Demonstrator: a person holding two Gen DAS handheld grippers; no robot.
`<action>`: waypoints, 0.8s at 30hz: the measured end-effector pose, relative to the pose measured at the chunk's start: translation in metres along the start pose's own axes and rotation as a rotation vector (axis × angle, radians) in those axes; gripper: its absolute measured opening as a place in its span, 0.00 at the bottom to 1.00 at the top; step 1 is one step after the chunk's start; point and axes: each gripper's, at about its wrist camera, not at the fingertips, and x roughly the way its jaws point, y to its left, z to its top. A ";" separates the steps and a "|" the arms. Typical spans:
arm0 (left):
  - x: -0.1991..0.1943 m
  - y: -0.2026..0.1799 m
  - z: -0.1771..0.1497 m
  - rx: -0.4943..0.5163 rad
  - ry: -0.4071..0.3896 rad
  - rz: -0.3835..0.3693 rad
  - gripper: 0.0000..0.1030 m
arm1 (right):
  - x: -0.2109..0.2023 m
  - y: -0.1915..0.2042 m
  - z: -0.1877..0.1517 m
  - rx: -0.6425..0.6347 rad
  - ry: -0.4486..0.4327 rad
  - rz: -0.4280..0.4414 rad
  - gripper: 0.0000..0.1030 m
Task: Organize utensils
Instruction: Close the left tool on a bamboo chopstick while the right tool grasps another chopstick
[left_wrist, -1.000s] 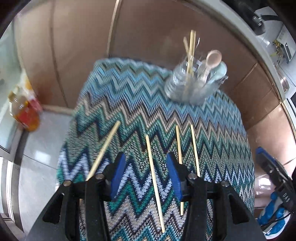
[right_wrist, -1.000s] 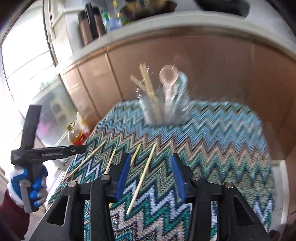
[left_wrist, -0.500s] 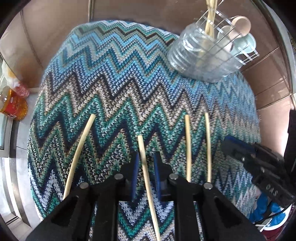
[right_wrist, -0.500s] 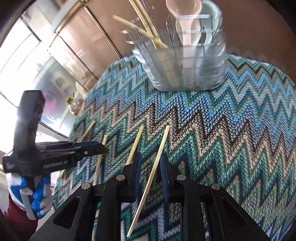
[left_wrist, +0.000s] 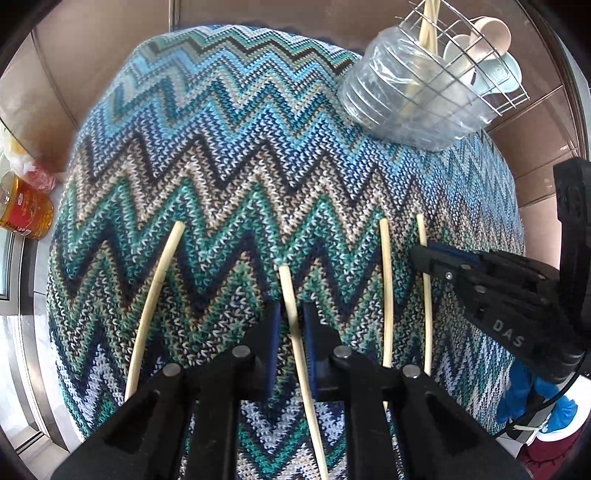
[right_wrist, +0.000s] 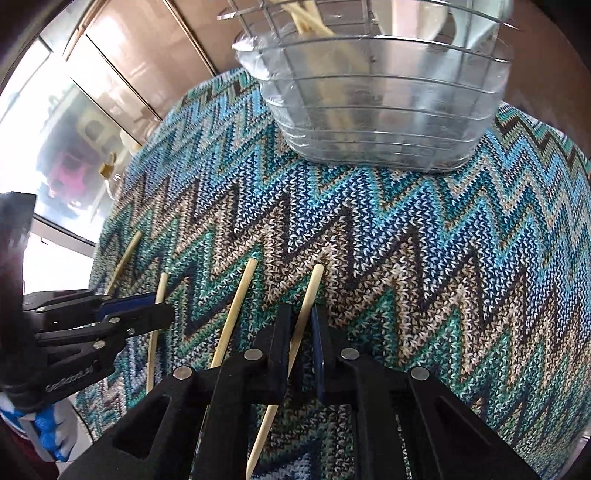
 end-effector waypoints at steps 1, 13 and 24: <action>0.001 0.000 0.001 0.002 0.001 -0.002 0.11 | 0.000 0.001 0.000 -0.005 0.003 -0.014 0.10; -0.004 0.006 -0.010 -0.019 -0.039 -0.009 0.07 | -0.017 -0.002 -0.014 0.049 -0.070 0.029 0.05; -0.057 -0.005 -0.036 0.010 -0.190 0.014 0.05 | -0.092 -0.005 -0.058 0.036 -0.279 0.096 0.05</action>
